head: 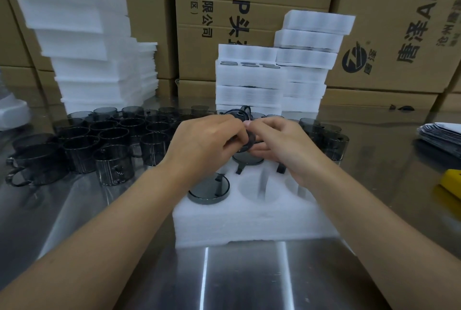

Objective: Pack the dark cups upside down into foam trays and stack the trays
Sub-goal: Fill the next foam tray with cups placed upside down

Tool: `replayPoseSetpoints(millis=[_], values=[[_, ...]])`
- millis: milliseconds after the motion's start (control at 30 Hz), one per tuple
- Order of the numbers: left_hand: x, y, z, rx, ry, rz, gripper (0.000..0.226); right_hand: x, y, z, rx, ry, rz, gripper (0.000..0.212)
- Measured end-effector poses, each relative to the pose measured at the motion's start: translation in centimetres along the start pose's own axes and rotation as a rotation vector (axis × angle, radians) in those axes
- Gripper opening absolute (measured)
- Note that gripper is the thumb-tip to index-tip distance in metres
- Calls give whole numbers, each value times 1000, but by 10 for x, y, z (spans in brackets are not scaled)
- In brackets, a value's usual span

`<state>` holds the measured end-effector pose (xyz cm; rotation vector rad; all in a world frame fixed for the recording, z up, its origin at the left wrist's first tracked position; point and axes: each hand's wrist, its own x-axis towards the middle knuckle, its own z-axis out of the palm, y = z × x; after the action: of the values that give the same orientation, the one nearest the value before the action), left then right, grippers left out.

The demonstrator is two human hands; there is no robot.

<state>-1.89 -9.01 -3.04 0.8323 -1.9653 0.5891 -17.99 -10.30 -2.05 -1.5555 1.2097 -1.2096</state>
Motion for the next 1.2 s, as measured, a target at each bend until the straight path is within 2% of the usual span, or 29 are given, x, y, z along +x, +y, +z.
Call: replayPoseSetpoints(millis=[67, 200, 300, 400, 500, 600, 733, 867, 967, 1200], values=[[0, 1, -1, -31, -11, -30, 11, 1, 1, 0, 4, 7, -2, 23], [1, -1, -1, -141, -22, -69, 34, 2, 0, -1, 8, 53, -16, 16], [1, -5, 0, -203, -38, -149, 58, 2, -2, 0, -15, 94, -20, 31], [0, -9, 2, -282, -85, -228, 82, 1, -3, 1, -2, 115, -34, 32], [-1, -11, 4, -344, -143, -281, 95, 0, -5, 1, 31, 116, -40, 39], [-2, -12, 7, -398, -187, -361, 97, -1, -7, 0, 86, 110, -40, 47], [-4, -13, 11, -454, -168, -402, 80, 1, -6, 0, 99, 141, -46, 38], [-4, -13, 12, -507, -149, -418, 75, 2, -5, 1, 119, 152, -48, 34], [-4, -13, 13, -521, -141, -423, 75, 2, -6, 1, 134, 122, -39, 43], [-5, -14, 14, -531, -160, -432, 82, 5, -5, -1, 159, 76, -9, 39]])
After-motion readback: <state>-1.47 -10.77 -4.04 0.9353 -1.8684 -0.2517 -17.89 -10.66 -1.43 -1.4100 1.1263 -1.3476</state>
